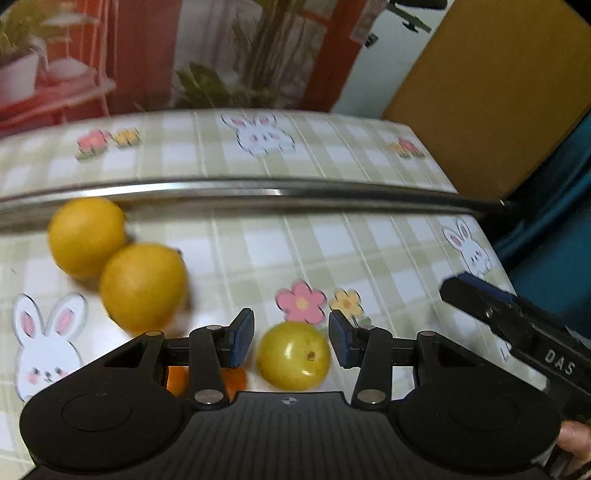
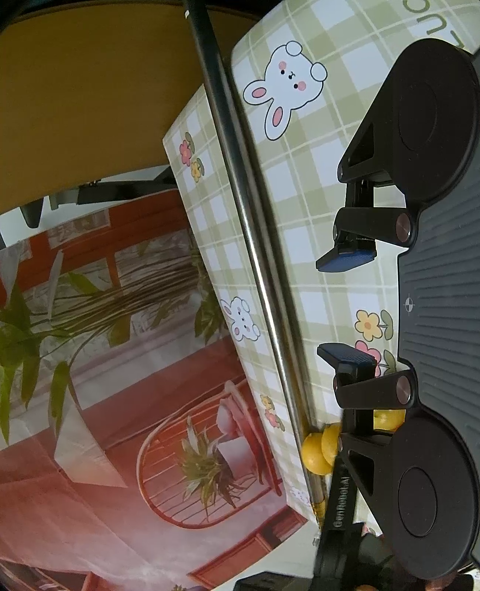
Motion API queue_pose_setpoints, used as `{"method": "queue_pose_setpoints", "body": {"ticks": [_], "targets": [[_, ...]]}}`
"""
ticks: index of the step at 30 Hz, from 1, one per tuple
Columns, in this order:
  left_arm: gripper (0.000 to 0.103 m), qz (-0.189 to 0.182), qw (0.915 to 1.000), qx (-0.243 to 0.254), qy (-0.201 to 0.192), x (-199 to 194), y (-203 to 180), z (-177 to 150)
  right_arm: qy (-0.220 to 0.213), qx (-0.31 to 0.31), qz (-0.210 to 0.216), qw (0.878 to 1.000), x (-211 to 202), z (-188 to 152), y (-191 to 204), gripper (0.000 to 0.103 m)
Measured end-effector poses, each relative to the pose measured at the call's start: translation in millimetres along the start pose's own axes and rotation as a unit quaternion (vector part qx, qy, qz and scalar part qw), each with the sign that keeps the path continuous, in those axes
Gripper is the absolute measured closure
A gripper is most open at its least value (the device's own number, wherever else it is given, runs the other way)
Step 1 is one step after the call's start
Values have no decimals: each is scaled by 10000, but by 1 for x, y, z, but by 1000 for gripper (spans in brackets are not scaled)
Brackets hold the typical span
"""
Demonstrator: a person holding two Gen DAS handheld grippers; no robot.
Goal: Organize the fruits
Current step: 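Move the open left tool to a yellow-green fruit while the right tool approaches the lemons, then close the left tool on the yellow-green fruit and lift it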
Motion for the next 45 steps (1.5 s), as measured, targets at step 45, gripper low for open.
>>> {"method": "queue_pose_setpoints", "body": {"ticks": [45], "targets": [[53, 917, 9899, 546, -931, -90, 11, -30, 171, -60, -33, 9998, -5, -8, 7, 63]]}}
Point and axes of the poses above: each gripper's, at about its wrist camera, not at the fingertips, and x roughly the way its jaws point, y to its left, z to its top, the point moved 4 cm from there along x, roughly the way its jaws point, and after that the axes turned 11 degrees about x, right-handed, at the moved point
